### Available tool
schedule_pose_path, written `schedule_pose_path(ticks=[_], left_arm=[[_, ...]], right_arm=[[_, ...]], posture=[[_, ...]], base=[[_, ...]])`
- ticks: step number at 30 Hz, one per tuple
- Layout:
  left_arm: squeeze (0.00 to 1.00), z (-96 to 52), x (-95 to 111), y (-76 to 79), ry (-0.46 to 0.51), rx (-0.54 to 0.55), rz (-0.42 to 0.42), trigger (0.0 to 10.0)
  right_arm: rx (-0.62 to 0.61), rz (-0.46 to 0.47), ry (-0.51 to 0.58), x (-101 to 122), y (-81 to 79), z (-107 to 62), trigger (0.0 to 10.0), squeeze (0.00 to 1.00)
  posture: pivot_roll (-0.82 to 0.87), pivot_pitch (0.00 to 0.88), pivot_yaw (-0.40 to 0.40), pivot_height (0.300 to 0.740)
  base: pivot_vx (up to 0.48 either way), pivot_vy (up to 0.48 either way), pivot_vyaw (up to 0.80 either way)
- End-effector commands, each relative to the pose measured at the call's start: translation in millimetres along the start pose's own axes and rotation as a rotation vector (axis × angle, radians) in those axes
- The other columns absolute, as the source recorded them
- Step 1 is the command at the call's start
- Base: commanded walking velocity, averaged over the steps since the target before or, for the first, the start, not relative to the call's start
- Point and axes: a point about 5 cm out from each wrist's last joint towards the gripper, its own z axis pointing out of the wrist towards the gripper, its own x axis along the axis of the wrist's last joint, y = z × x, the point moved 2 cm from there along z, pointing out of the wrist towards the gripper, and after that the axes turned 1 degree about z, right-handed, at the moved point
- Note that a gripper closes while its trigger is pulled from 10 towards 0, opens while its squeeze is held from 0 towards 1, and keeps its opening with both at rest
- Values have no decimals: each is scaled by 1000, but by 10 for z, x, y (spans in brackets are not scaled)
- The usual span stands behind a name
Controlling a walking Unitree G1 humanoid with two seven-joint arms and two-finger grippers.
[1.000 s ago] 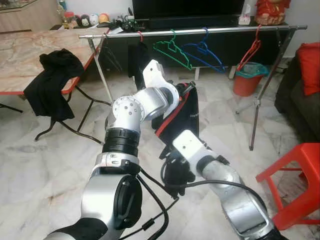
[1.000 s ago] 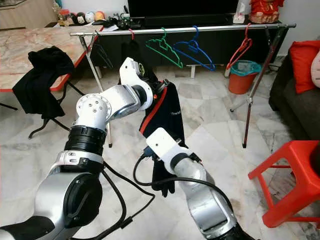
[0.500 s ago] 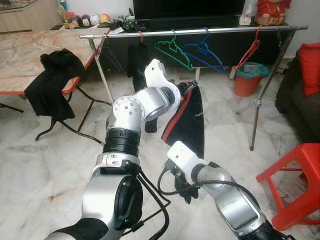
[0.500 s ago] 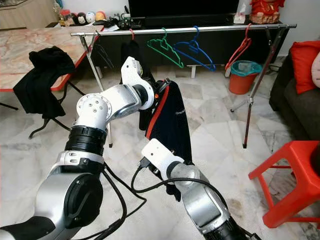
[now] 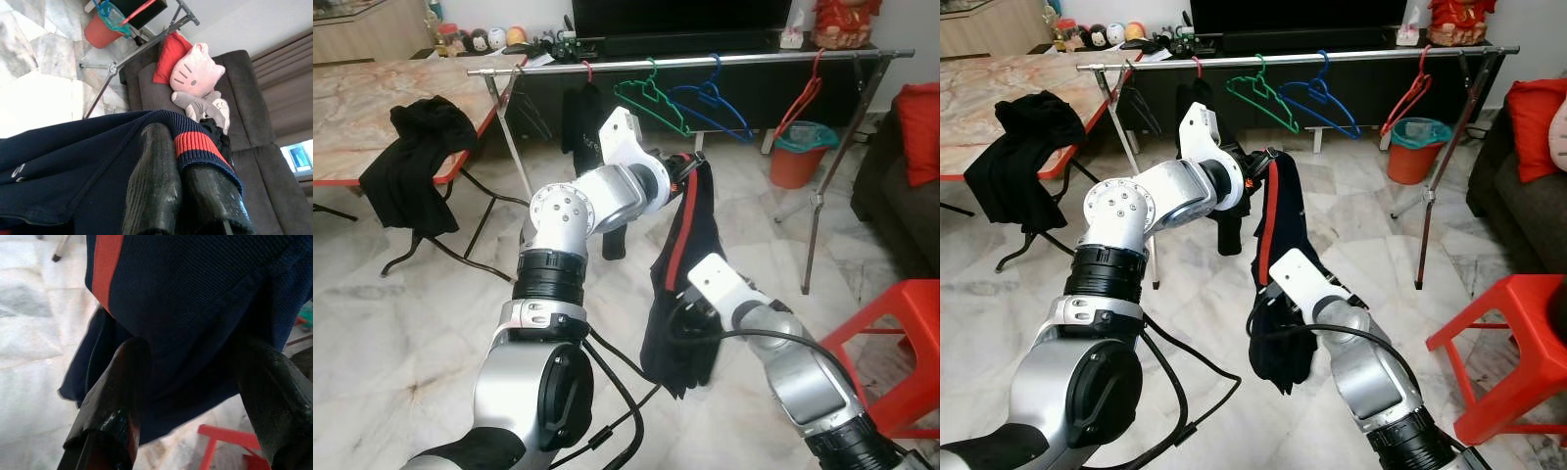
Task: Hang hanger
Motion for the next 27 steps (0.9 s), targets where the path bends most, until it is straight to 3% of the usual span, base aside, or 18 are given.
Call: schedule_pose_path(ticks=[1,13,24,27], left_arm=[[0,-50,8,-20,0,1,22,0],[0,-131,-304,-306,-141,70,182,0],[0,-178,-491,-378,-188,100,203,0],[0,-163,-481,-501,-151,179,187,0]], right_arm=[[-17,-2,13,18,53,14,10000,0],[-21,-31,41,30,150,46,10000,0],[1,-38,38,-1,56,116,10000,0],[43,-43,88,143,-45,87,10000,0]], posture=[[-128,0,83,740],[-127,0,85,740],[-112,0,88,740],[-116,0,92,740]], base=[[0,0,0],[0,0,0],[0,0,0],[0,0,0]])
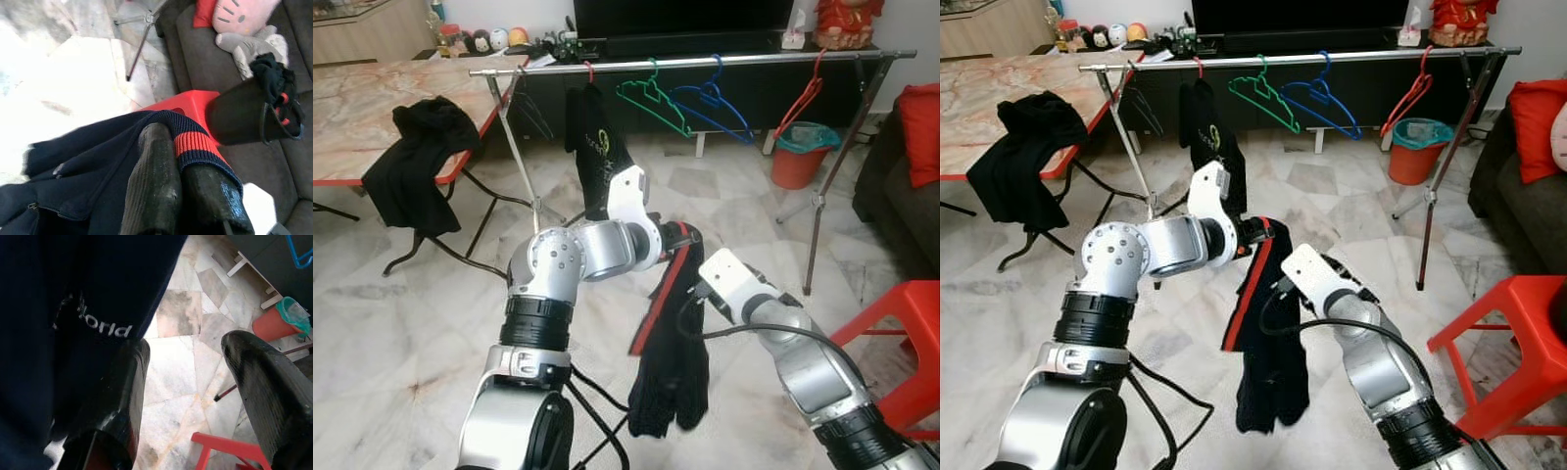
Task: Hang hanger
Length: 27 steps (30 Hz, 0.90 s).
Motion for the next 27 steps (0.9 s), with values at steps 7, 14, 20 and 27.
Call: schedule_pose_path(ticks=[7,14,20,27], left_arm=[[0,31,53,-194,143,98,97,0],[0,-92,136,-533,282,270,563,10000],[0,-318,80,-1203,259,495,473,10000],[0,-532,-111,-1765,173,733,415,10000]], right_arm=[[72,12,110,243,-212,-25,10000,0],[22,409,199,298,-153,-45,10000,0],[-40,557,151,7,-58,-70,10000,0],[-71,583,67,-262,-135,-14,10000,0]], posture=[[-117,0,82,740],[-117,0,73,740],[-117,0,69,740],[-112,0,77,740]], base=[[0,0,0],[0,0,0],[0,0,0],[0,0,0]])
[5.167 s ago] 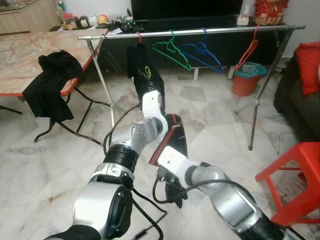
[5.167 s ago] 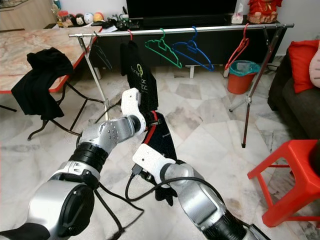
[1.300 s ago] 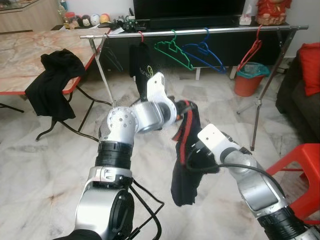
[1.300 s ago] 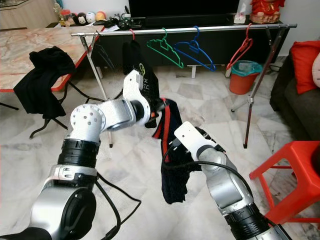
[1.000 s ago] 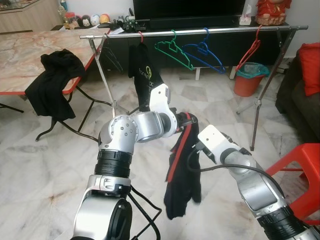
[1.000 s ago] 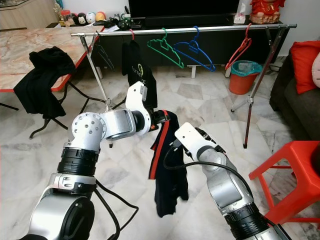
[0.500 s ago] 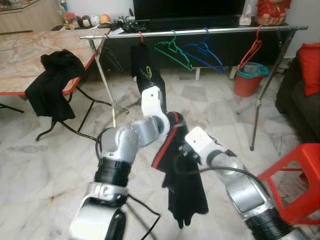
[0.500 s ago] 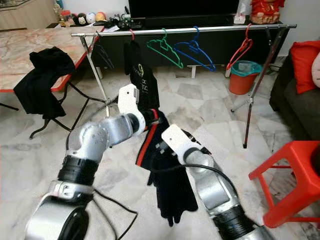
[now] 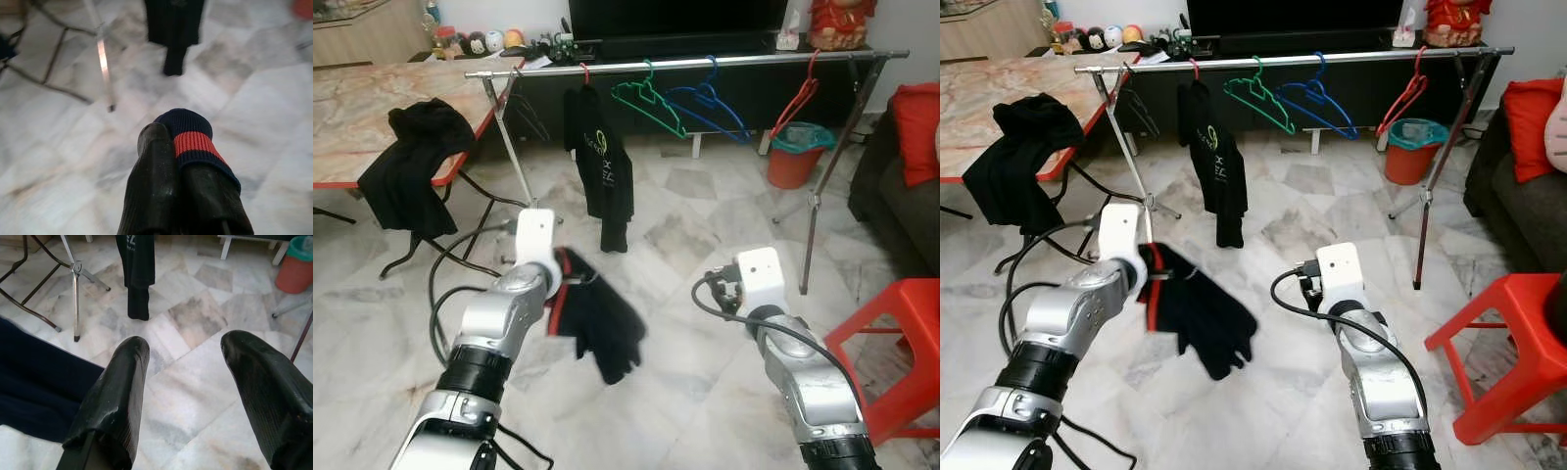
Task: Hang hanger
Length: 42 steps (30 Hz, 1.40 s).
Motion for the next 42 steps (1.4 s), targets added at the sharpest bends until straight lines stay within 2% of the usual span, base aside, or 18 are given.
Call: schedule_pose_path(ticks=[1,4,6,8,11,13,15,18,19,23,25,27,29,34,37,38,41,42], left_arm=[[0,14,-121,-266,-29,108,-6,10000],[0,22,-353,-531,-109,196,16,10000],[0,15,-448,-626,-143,215,33,10000],[0,13,-501,-659,-162,217,31,10000],[0,-5,-701,-654,-273,175,-45,10000],[0,0,-723,-634,-289,162,-60,10000],[0,11,-714,-544,-301,131,-156,10000],[0,25,-693,-422,-314,88,-257,10000],[0,40,-665,-309,-322,58,-325,10000],[0,43,-628,-148,-336,12,-388,10000],[0,48,-592,4,-345,11,-494,10000],[0,49,-581,46,-345,6,-513,10000],[0,69,-515,155,-329,-1,-583,10000],[0,91,-370,346,-292,-43,-594,10000],[0,93,-108,610,-219,-135,-596,10000],[0,93,-108,610,-219,-135,-596,10000],[0,54,195,899,-159,-267,-586,10000],[0,46,215,921,-156,-279,-583,10000]], right_arm=[[-5,19,-28,-120,-11,8,10000,0],[9,6,-36,-145,-31,45,10000,0],[18,-12,-36,-122,-48,76,10000,0],[21,-18,-36,-118,-57,93,10000,0],[82,-144,-69,-123,-175,159,10000,0],[99,-159,-65,-117,-209,171,10000,0],[216,-217,-68,-112,-409,165,10000,0],[328,-288,-74,-131,-610,138,10000,0],[388,-299,-76,-147,-723,117,10000,0],[408,-315,-93,-193,-821,118,10000,0],[480,-344,-114,-269,-944,46,10000,0],[503,-348,-121,-289,-983,18,10000,0],[584,-388,-139,-333,-1075,-75,10000,0],[625,-451,-168,-396,-1116,-181,10000,0],[614,-506,-191,-426,-1074,-281,10000,0],[614,-506,-191,-426,-1074,-281,10000,0],[549,-479,-167,-377,-1020,-323,10000,0],[546,-478,-165,-375,-1018,-329,10000,0]], posture=[[-112,0,81,740],[-114,0,86,740],[-111,0,88,740],[-110,0,89,740],[-109,0,103,740],[-109,0,103,740],[-104,0,99,740],[-107,0,106,740],[-109,0,110,740],[-127,0,131,740],[-139,0,137,740],[-142,0,137,740],[-157,0,128,740],[-161,0,108,740],[-167,0,96,740],[-167,0,96,740],[-164,0,84,740],[-164,0,83,740]], base=[[0,0,0],[0,0,0],[0,0,0],[0,0,0],[0,0,0],[0,0,0],[0,0,0],[0,0,0],[0,0,0],[0,0,0],[0,0,0],[0,0,0],[0,0,0],[0,0,0],[0,0,0],[0,0,0],[0,0,0],[0,0,0]])
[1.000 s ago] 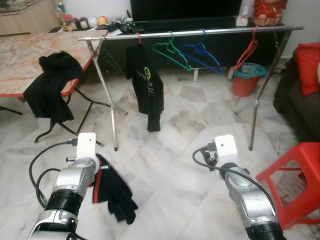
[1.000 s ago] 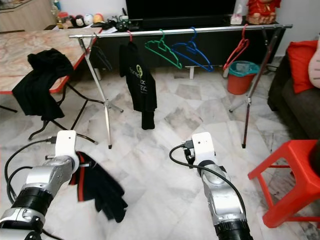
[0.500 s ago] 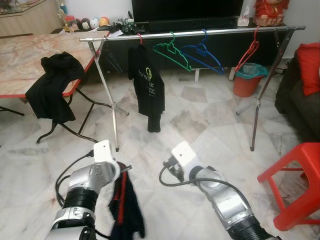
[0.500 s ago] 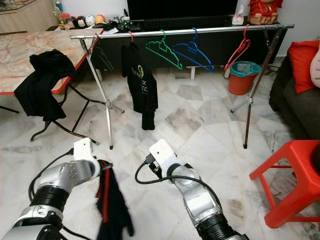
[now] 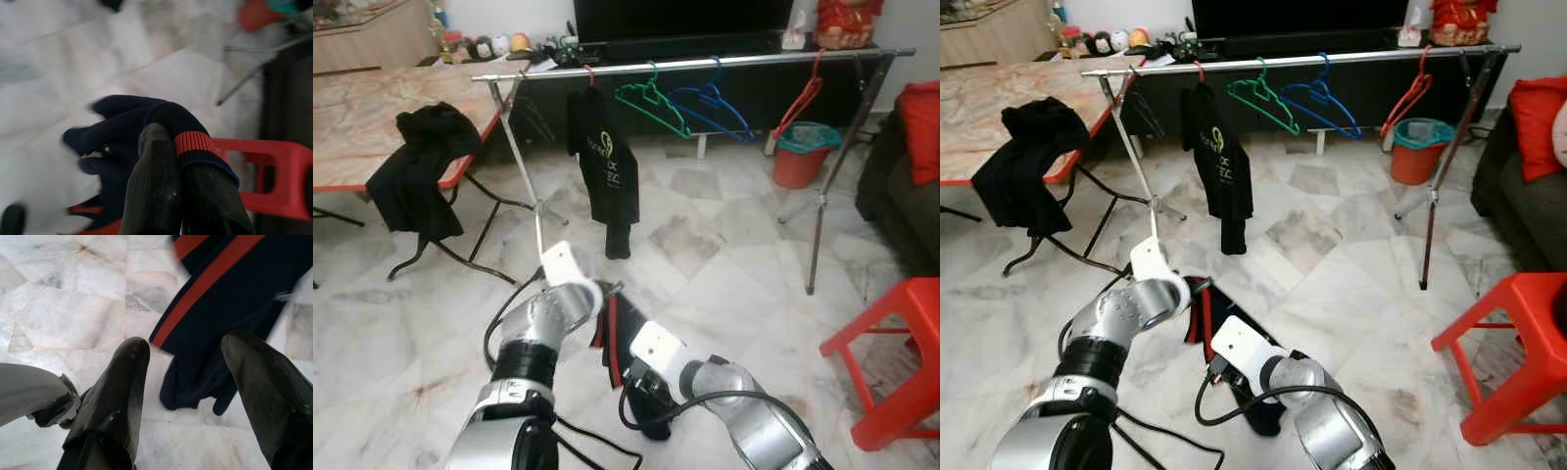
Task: Hang hanger
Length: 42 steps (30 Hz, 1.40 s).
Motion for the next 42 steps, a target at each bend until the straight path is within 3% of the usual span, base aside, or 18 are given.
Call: schedule_pose_path(ticks=[1,2,5,6,8,15,16,17,18,24,27,33,36,42], left_arm=[[0,-33,117,188,33,-68,17,10000],[0,-62,168,351,38,-132,17,10000],[0,-91,214,470,53,-165,29,10000],[0,-133,282,650,60,-221,30,10000],[0,-177,339,809,69,-268,32,10000],[0,-315,479,1200,86,-397,37,10000],[0,-331,496,1233,88,-410,39,10000],[0,-331,496,1233,88,-410,39,10000],[0,-373,546,1316,95,-442,55,10000],[0,-464,692,1450,132,-508,107,10000],[0,-488,737,1475,142,-526,124,10000],[0,-522,806,1516,154,-575,196,10000],[0,-519,822,1512,160,-576,212,10000],[0,-425,881,1352,196,-494,256,10000]], right_arm=[[-26,3,30,80,25,-38,10000,0],[-39,6,36,102,42,-33,10000,0],[-48,-10,44,124,50,-30,10000,0],[-88,-5,59,178,94,-13,10000,0],[-122,9,76,222,126,14,10000,0],[-186,32,122,338,144,161,10000,31],[-190,44,132,362,138,179,10000,188],[-190,44,132,362,138,179,10000,188],[-192,63,165,447,102,228,10000,1000],[-313,160,256,630,176,266,10000,1000],[-360,200,265,635,212,261,10000,1000],[-515,378,276,588,290,247,10000,1000],[-528,402,272,585,289,246,10000,1000],[-525,413,275,591,204,208,10000,1000]], posture=[[-164,0,83,740],[-167,0,82,740],[-164,0,76,740],[-148,0,64,740],[-141,0,64,740],[-138,0,79,740],[-138,0,79,740],[-138,0,79,740],[-130,0,82,740],[-116,0,76,740],[-119,0,79,740],[-123,0,80,740],[-125,0,78,740],[-136,0,78,740]], base=[[0,0,0],[0,0,0],[0,0,0],[0,0,0],[0,0,0],[0,0,0],[0,0,0],[0,0,0],[0,0,0],[0,0,0],[0,0,0],[0,0,0],[0,0,0],[0,0,0]])
